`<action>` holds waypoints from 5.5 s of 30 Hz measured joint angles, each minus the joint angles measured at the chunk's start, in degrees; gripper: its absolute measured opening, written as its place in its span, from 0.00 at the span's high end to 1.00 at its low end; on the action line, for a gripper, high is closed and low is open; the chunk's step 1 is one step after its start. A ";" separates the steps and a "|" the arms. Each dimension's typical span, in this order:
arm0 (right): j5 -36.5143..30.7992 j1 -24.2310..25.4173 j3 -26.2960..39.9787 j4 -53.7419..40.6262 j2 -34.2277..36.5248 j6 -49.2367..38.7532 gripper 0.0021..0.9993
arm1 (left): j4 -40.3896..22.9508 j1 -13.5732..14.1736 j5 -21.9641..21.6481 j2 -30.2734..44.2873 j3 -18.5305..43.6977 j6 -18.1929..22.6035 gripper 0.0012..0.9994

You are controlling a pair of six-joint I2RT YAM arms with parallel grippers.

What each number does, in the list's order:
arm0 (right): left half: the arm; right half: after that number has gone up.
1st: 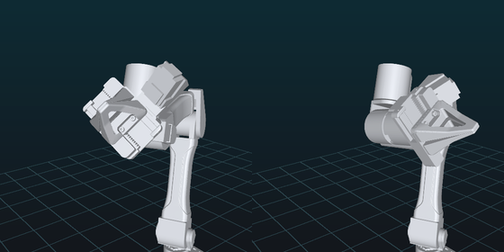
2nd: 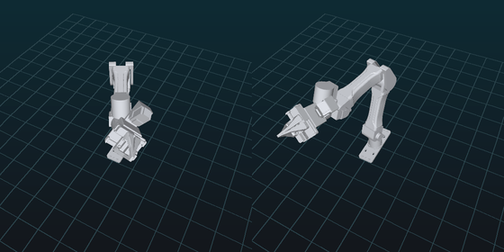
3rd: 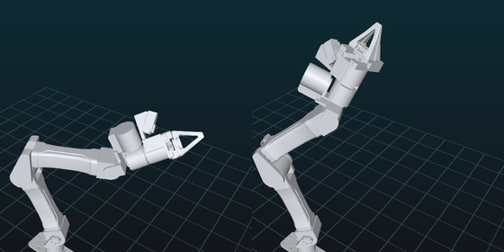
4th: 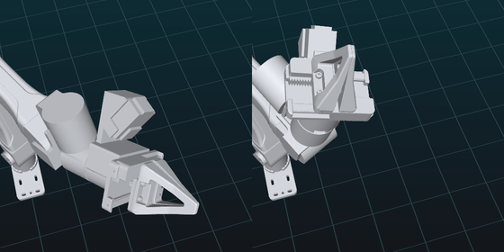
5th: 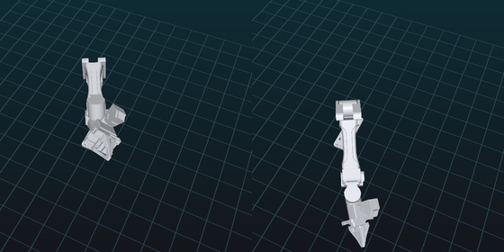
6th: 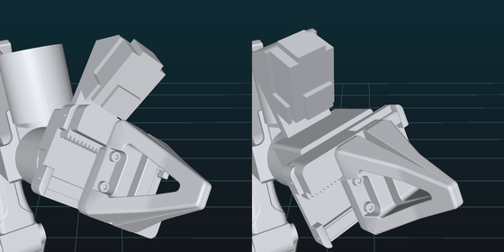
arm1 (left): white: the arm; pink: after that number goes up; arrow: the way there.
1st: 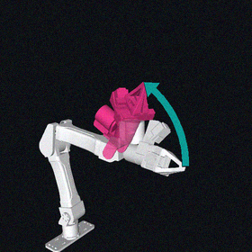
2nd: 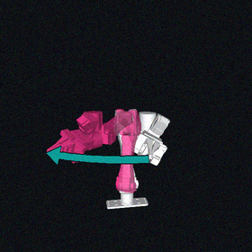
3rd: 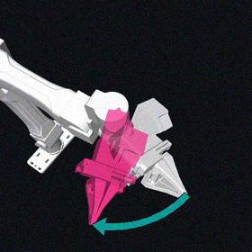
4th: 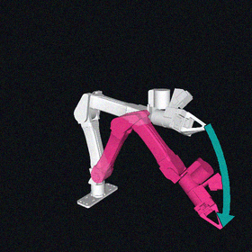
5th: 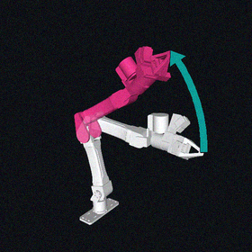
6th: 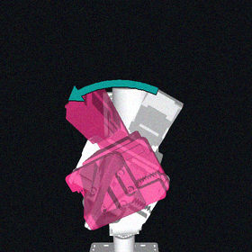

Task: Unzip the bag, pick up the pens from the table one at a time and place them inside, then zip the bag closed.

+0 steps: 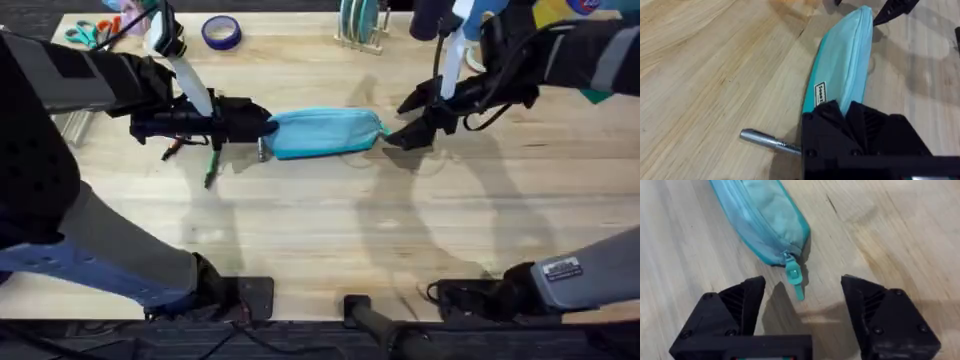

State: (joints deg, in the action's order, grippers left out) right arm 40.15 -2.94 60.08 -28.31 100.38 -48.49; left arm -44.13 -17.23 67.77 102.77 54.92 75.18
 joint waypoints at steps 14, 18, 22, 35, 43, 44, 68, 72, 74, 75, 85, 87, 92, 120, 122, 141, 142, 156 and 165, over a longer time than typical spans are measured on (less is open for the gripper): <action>0.18 -2.11 0.00 0.15 1.26 0.00 0.10 | 0.01 0.00 -0.02 0.00 0.00 -0.15 0.96; 0.18 -2.29 -0.01 0.41 1.26 0.00 0.10 | 0.01 0.00 -0.02 -0.01 0.00 -0.17 0.96; 0.18 -2.29 -0.01 0.41 1.26 0.00 0.11 | 0.00 0.00 -0.02 -0.01 0.00 -0.17 0.96; 0.18 -4.12 -0.01 -0.20 1.26 0.00 0.13 | 0.01 0.00 -0.02 -0.01 0.00 -0.17 0.96; 0.18 -4.16 0.01 -0.20 1.26 0.00 0.21 | 0.01 0.00 -0.02 -0.01 0.00 -0.17 0.96; 0.18 -4.17 0.01 -0.20 1.26 0.00 0.23 | 0.00 0.00 -0.02 -0.01 0.00 -0.17 0.96; 0.14 -4.13 0.01 -0.20 1.26 -0.22 0.97 | 0.01 0.00 -0.02 -0.01 0.00 -0.17 0.96; 0.14 -4.13 0.01 -0.16 1.26 -0.20 0.97 | 0.01 0.00 -0.02 -0.01 0.00 -0.17 0.96; 0.14 -4.13 0.01 -0.12 1.26 -0.18 0.97 | 0.01 0.00 -0.02 -0.01 0.00 -0.17 0.96; 0.14 -4.13 0.01 -0.03 1.26 -0.11 0.97 | 0.01 0.00 -0.02 -0.01 0.00 -0.17 0.96; -0.32 -4.11 3.01 -0.82 1.26 6.15 0.97 | 0.19 -0.02 -0.07 -0.01 0.00 -0.18 0.96; -0.33 -4.11 4.27 -2.27 1.26 6.76 0.97 | 0.17 -0.01 -0.07 -0.01 0.00 -0.19 0.96; -0.32 -4.11 8.39 -9.53 0.28 7.84 0.97 | 0.17 0.00 -0.07 0.01 0.00 -0.59 0.96; 0.13 -10.87 16.38 -15.69 -0.54 15.10 0.97 | 0.17 0.00 -0.07 0.00 0.00 -0.63 0.96; 0.16 -12.10 16.66 -14.63 -0.54 15.12 0.97 | 0.17 0.00 -0.07 -0.01 0.00 -0.63 0.96; 0.18 -20.46 16.80 -9.43 -0.55 15.11 0.97 | 0.17 0.00 -0.07 -0.01 0.00 -0.63 0.96; 0.16 -20.46 16.80 -9.43 -0.53 15.12 0.97 | 0.17 0.00 -0.08 -0.01 0.00 -0.63 0.96; -6.27 -20.41 20.07 -15.14 -0.90 18.16 0.01 | 0.17 0.00 -0.09 0.01 0.00 -0.66 0.96; -17.05 -19.79 28.24 -31.89 -6.44 18.94 0.00 | 0.17 0.00 -0.08 -0.01 0.00 -0.85 0.96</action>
State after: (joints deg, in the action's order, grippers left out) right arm 23.10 -22.73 88.32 -60.20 93.94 -29.55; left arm -43.97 -17.23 67.69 102.76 54.92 74.32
